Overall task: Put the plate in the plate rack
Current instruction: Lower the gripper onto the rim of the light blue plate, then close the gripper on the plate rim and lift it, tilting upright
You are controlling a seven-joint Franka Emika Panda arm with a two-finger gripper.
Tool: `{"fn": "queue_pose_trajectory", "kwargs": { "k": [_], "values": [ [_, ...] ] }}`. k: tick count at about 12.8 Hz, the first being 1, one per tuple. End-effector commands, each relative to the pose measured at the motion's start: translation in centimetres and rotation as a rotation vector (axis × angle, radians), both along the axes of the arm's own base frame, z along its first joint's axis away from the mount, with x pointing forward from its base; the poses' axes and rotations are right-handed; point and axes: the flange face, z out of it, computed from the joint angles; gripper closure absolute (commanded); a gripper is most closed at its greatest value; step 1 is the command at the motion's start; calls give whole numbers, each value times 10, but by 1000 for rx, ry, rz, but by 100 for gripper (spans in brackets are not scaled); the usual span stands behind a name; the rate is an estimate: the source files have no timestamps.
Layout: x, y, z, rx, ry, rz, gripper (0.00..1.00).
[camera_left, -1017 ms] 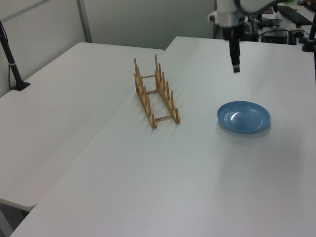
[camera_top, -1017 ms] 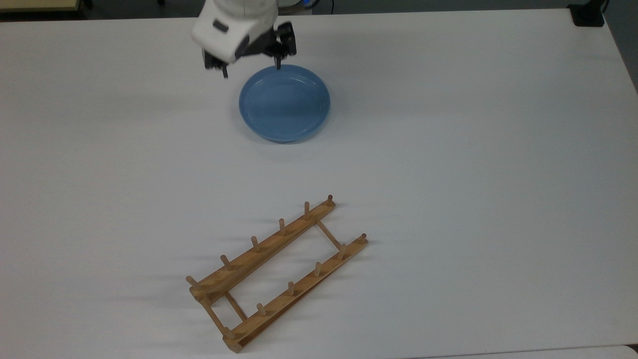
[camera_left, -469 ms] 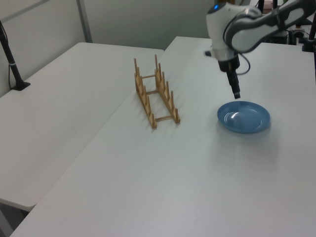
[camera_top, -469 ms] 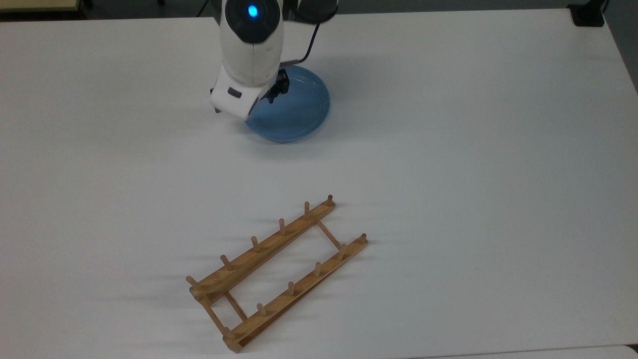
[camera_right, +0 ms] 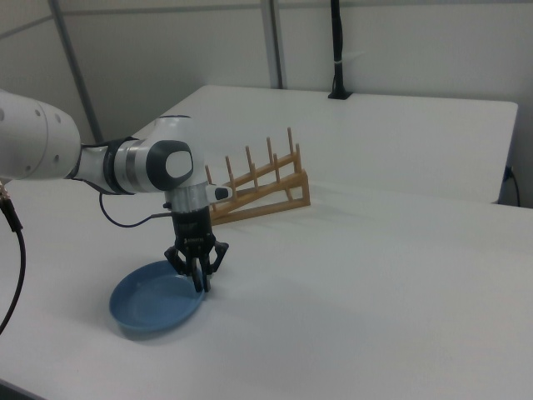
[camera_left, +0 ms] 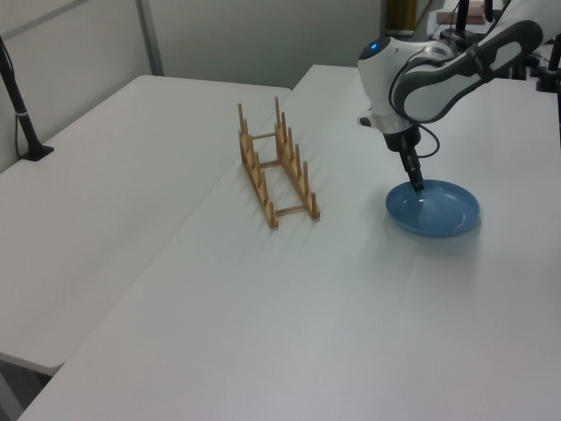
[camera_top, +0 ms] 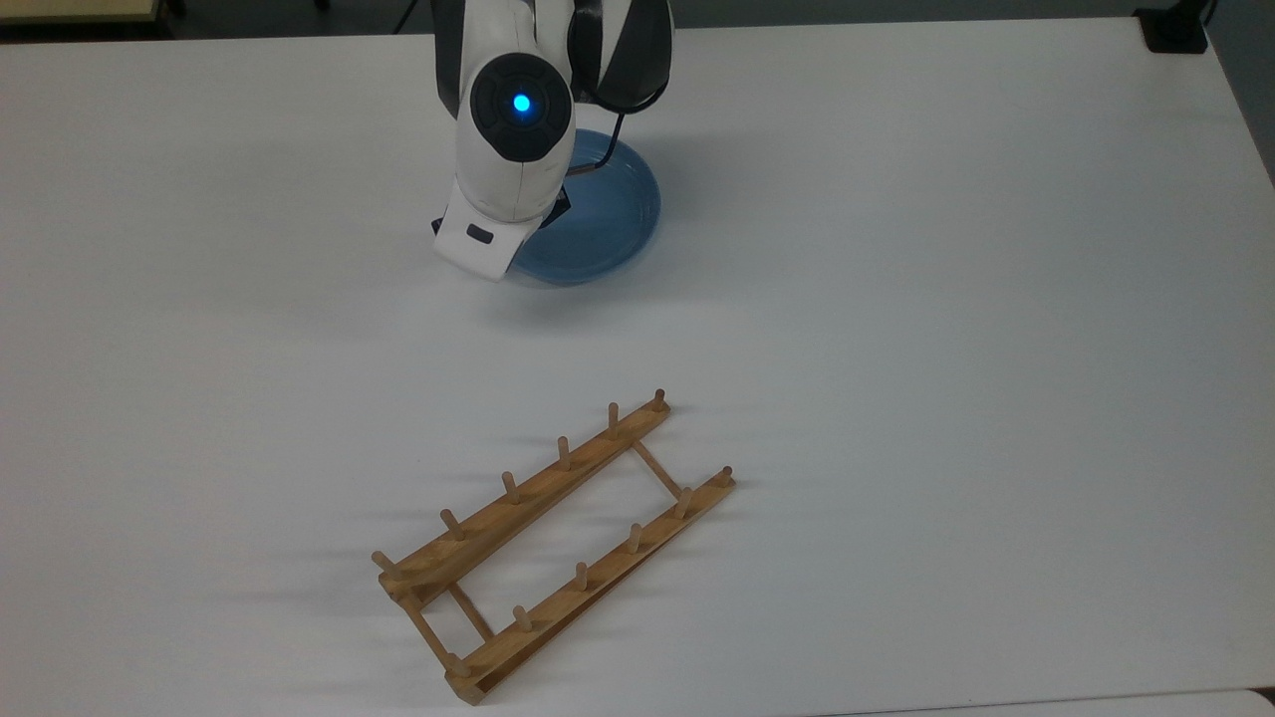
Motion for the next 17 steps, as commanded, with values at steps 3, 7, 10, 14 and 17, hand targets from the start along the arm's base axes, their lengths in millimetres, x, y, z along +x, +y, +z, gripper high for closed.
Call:
{"fn": "queue_pose_trajectory", "kwargs": {
  "k": [3, 7, 10, 14, 17],
  "values": [
    [3, -1, 5, -1, -18, 28, 100],
    [22, 7, 48, 0, -103, 18, 100],
    [39, 29, 110, 3, -190, -1, 100],
    [59, 55, 174, 2, -349, -99, 100],
    [68, 57, 213, 0, -456, -201, 100]
  ]
}}
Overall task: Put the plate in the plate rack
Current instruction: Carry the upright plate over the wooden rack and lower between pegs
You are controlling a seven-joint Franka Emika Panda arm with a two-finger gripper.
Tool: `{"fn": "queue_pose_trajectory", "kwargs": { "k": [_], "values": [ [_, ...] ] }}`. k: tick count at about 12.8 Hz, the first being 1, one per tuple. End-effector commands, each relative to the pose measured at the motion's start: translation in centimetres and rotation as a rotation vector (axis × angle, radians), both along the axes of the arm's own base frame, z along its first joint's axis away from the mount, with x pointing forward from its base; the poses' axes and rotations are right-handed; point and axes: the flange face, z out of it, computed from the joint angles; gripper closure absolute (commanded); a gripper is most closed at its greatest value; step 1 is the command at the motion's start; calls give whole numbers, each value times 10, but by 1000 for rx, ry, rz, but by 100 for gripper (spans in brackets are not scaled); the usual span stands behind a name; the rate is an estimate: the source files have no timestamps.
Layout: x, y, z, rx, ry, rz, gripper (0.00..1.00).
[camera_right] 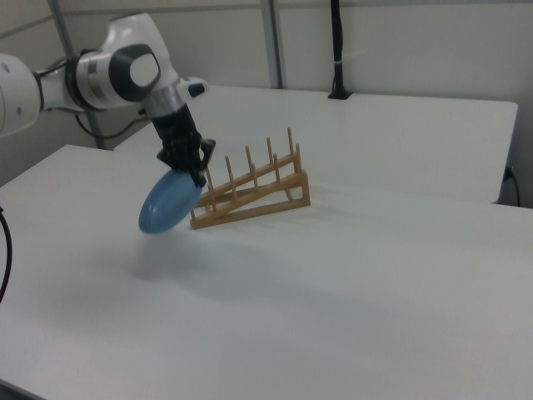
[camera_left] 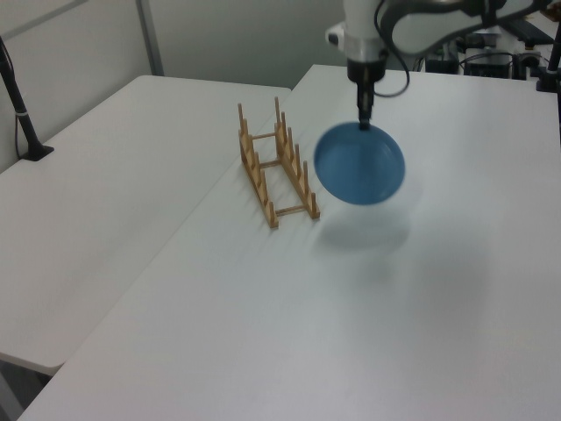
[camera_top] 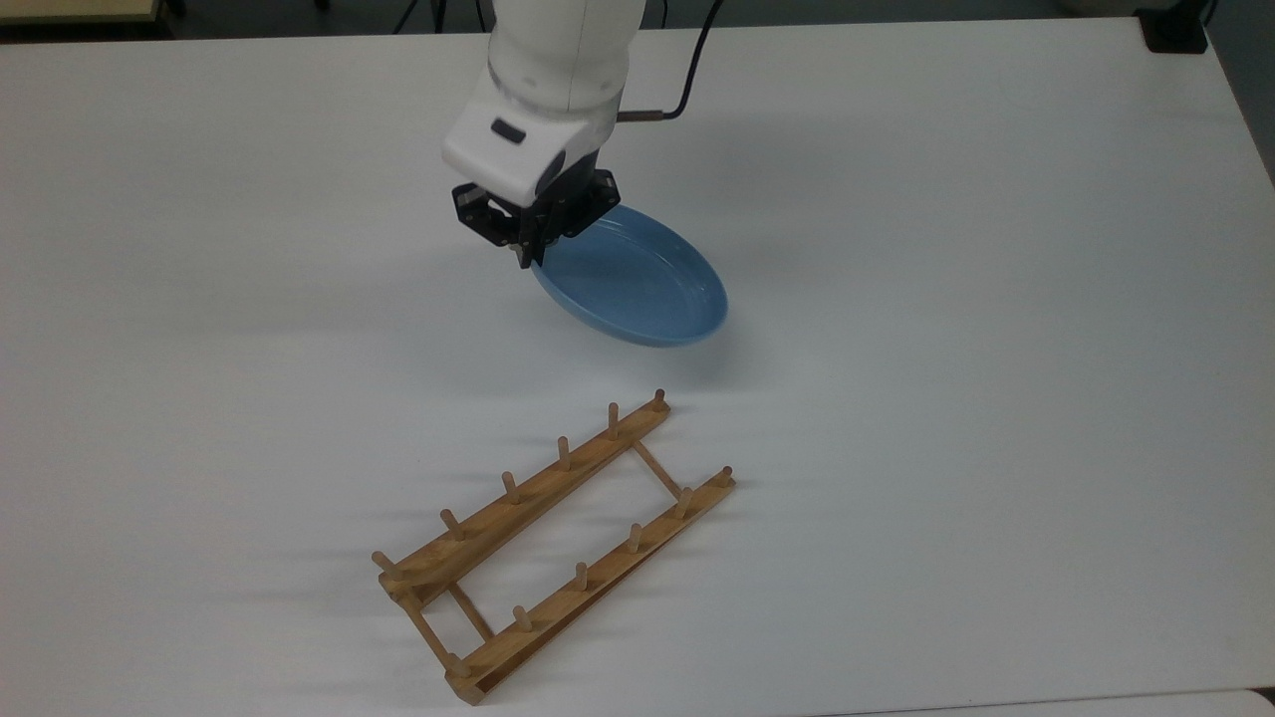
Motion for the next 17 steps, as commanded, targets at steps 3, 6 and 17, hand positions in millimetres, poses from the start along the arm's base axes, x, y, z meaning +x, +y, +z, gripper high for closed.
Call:
{"fn": "queue_pose_trajectory", "kwargs": {
  "k": [3, 6, 17],
  "values": [
    [18, 10, 73, 33, -269, -232, 100],
    [25, 14, 87, -13, -438, -360, 100],
    [53, 33, 54, -206, -792, -445, 100]
  ]
}}
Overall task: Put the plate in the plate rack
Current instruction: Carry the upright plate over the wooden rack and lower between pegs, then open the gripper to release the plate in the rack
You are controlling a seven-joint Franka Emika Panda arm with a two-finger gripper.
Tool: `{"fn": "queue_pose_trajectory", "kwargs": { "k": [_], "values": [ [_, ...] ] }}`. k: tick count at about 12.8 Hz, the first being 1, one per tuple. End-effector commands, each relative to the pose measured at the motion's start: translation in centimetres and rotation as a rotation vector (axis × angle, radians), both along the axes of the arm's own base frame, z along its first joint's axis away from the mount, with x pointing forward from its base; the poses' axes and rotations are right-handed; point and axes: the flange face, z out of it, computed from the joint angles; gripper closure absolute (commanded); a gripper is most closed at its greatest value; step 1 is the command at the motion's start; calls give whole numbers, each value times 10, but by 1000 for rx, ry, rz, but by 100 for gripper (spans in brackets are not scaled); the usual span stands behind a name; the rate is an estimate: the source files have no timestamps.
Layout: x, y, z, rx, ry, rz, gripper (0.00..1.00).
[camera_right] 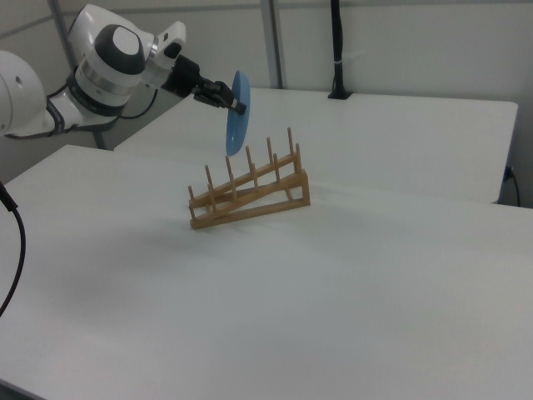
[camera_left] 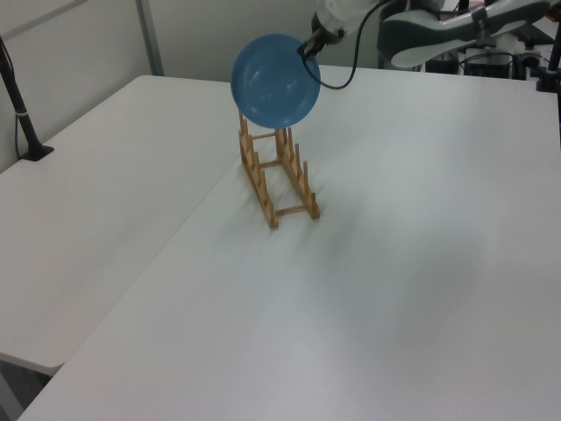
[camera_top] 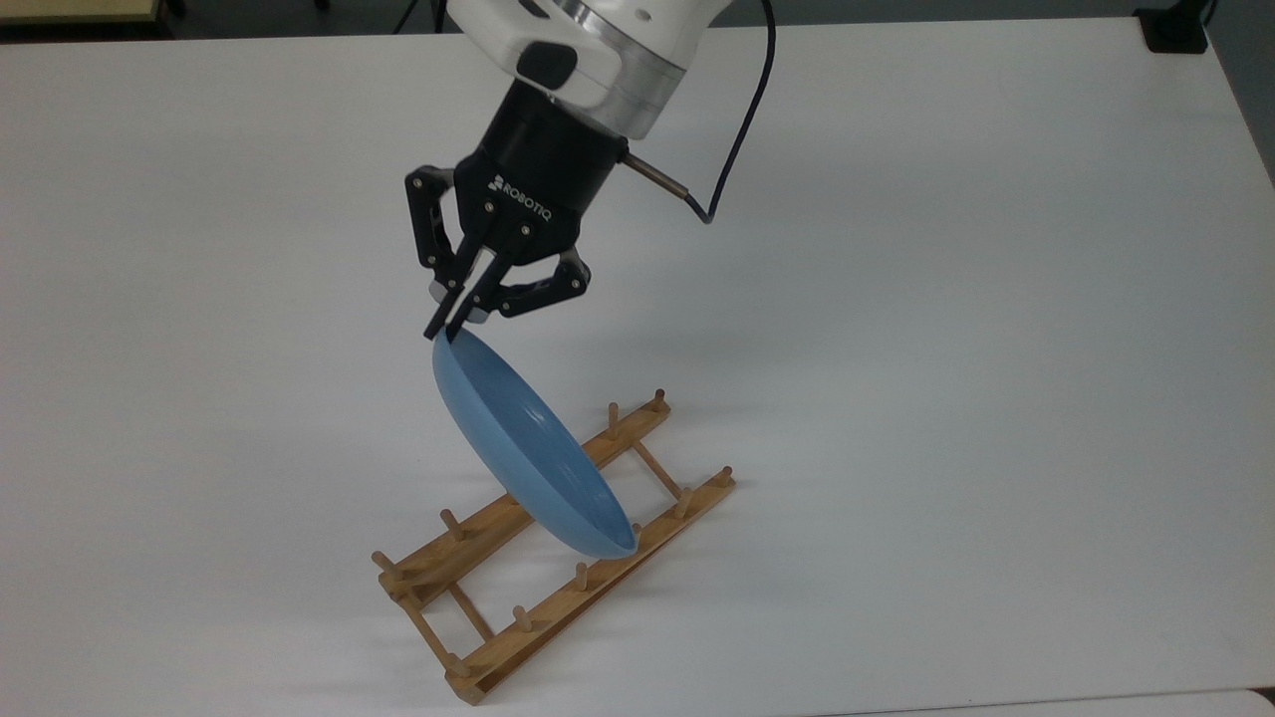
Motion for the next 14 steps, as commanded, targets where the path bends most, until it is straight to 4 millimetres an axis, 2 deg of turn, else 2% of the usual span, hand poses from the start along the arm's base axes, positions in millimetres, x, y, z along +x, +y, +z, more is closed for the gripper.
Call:
{"fn": "queue_pose_trajectory", "kwargs": {
  "k": [1, 5, 8, 9, 10, 11, 12, 14],
  "values": [
    [4, 10, -12, -31, -19, 26, 100],
    [14, 17, -58, -100, 29, 49, 100],
    [16, 28, -76, -131, 52, 74, 100],
    [16, 30, -77, -137, 52, 79, 81],
    [15, 31, -78, -131, 53, 77, 55],
    [15, 32, -78, -122, 52, 74, 37],
    [15, 33, -78, -106, 34, 56, 0],
    [14, 42, -69, -87, 11, 51, 0]
  ]
}}
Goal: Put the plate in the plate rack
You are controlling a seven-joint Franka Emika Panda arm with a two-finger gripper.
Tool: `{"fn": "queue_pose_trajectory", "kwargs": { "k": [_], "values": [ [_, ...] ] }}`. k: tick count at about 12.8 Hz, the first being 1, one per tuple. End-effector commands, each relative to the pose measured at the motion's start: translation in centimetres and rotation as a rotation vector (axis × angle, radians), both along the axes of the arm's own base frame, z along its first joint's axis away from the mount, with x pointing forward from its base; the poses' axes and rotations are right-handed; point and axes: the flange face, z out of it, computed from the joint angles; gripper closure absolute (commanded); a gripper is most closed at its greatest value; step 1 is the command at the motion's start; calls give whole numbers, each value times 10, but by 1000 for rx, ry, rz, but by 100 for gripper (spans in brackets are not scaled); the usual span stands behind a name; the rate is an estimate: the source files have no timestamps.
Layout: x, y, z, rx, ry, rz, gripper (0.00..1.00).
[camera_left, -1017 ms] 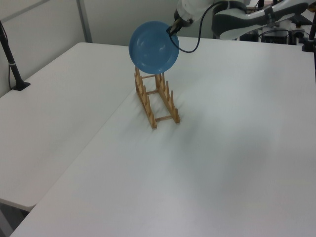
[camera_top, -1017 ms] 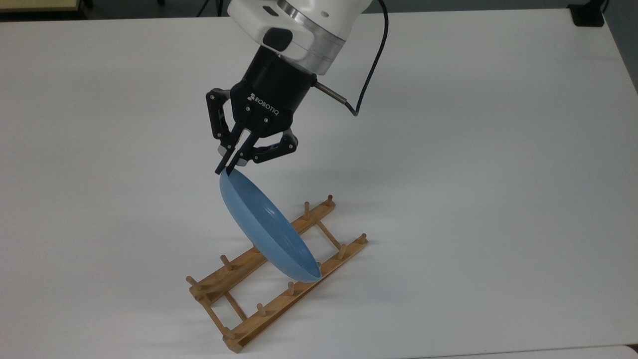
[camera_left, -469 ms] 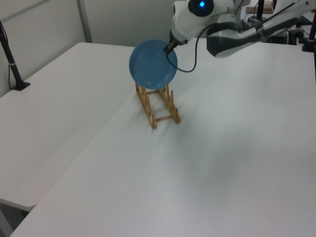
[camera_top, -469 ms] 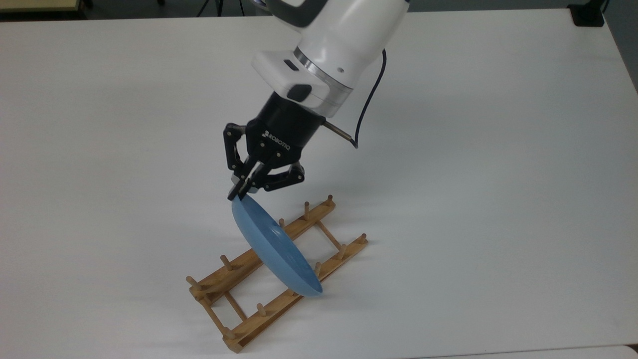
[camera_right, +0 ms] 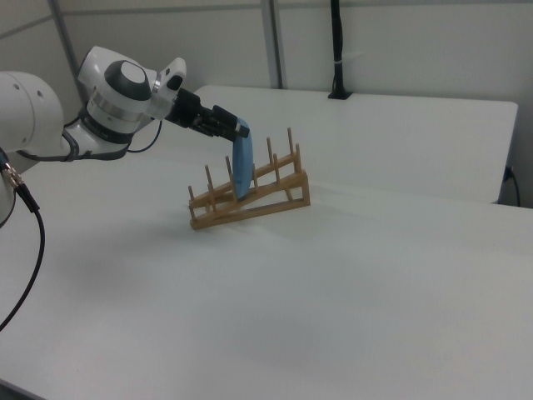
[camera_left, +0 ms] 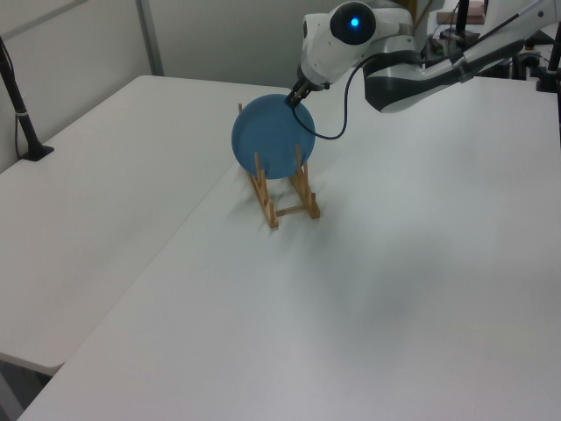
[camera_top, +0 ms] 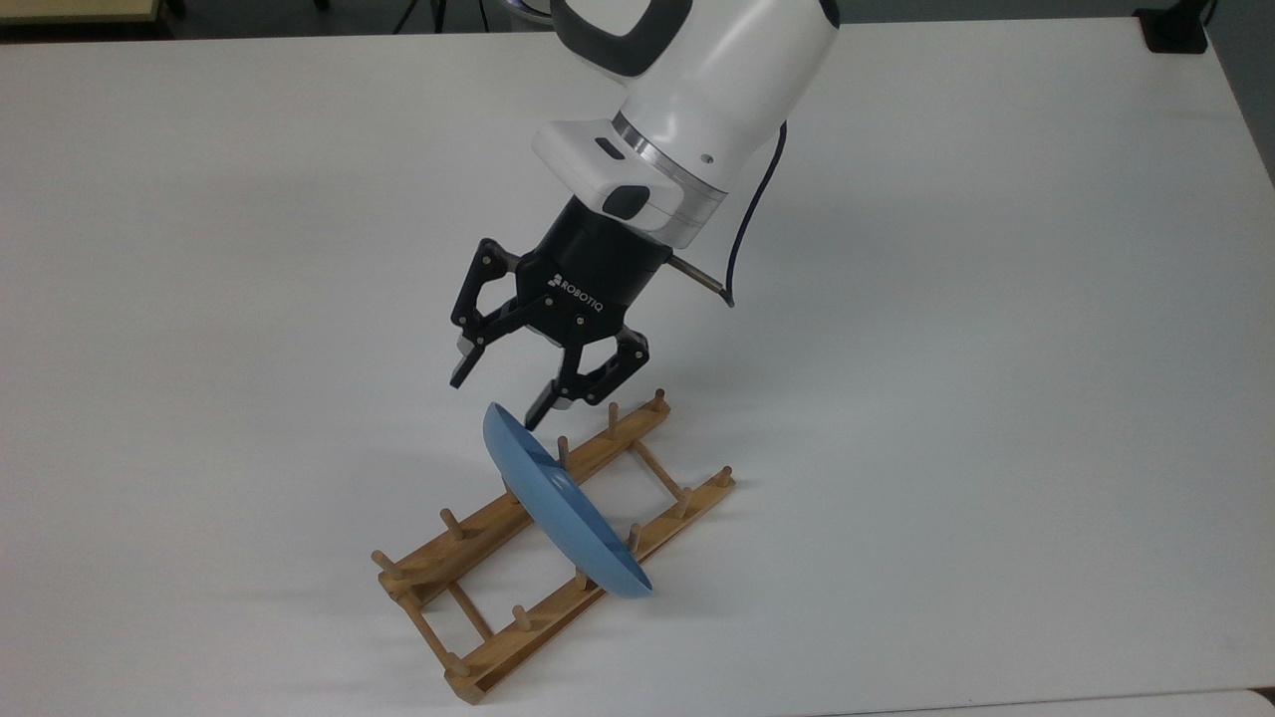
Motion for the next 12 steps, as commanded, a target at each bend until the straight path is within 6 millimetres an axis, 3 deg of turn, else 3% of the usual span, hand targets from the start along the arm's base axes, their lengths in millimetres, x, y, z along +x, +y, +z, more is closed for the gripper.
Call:
{"fn": "queue_pose_trajectory", "kwargs": {
  "k": [1, 5, 10, 12],
  "values": [
    [-7, 13, 18, 73, -47, -15, 0],
    [-30, 10, 68, 369, 27, -74, 0],
    [-79, -9, 81, 498, 405, -37, 0],
    [-104, -27, 82, 516, 495, 17, 0]
  ]
}}
